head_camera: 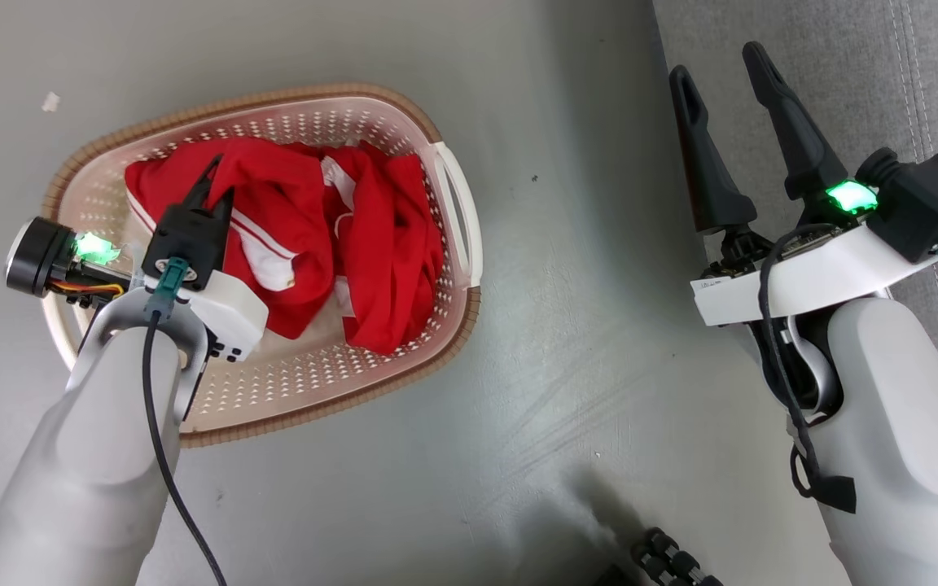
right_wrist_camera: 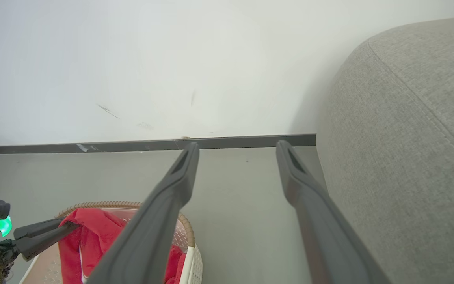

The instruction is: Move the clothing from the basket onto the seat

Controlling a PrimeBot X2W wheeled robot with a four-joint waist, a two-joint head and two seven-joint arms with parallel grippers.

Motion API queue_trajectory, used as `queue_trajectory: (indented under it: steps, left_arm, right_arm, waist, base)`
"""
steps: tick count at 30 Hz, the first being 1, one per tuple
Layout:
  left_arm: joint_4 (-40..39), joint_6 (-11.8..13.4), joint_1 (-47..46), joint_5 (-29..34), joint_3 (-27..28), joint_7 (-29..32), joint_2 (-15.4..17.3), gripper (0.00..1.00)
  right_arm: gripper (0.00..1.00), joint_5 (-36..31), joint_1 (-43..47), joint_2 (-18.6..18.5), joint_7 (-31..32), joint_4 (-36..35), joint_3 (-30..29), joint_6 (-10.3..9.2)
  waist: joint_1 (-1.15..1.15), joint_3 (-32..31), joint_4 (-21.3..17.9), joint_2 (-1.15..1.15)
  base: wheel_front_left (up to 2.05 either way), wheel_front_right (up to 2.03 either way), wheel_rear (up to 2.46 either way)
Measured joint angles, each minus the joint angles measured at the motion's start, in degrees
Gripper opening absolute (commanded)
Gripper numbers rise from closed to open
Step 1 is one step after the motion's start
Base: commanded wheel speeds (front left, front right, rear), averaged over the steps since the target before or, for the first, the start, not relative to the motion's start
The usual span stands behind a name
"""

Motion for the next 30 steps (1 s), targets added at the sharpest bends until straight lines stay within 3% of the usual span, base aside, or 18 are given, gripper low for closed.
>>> queue_trajectory:
  steps: [17,30]
  left_arm:
    - [-10.5,2.44,8.38,-7.26,6.16,-1.04,-1.8,0.0]
    - [-19.13,1.83,14.46,-9.77,7.28,-1.05,-2.72,0.0]
  right_arm:
    - [1.0,-2.82,-1.25,-0.33,0.0,4.99,2.34,0.0]
    - [1.0,-3.43,1.02,-3.15,0.0,9.42,4.5,0.0]
  waist:
    - [0.0,-7.58,5.05,0.0]
    - [0.0,-16.19,9.96,0.0]
  base:
    - [0.0,0.0,0.0]
    - [0.0,0.0,0.0]
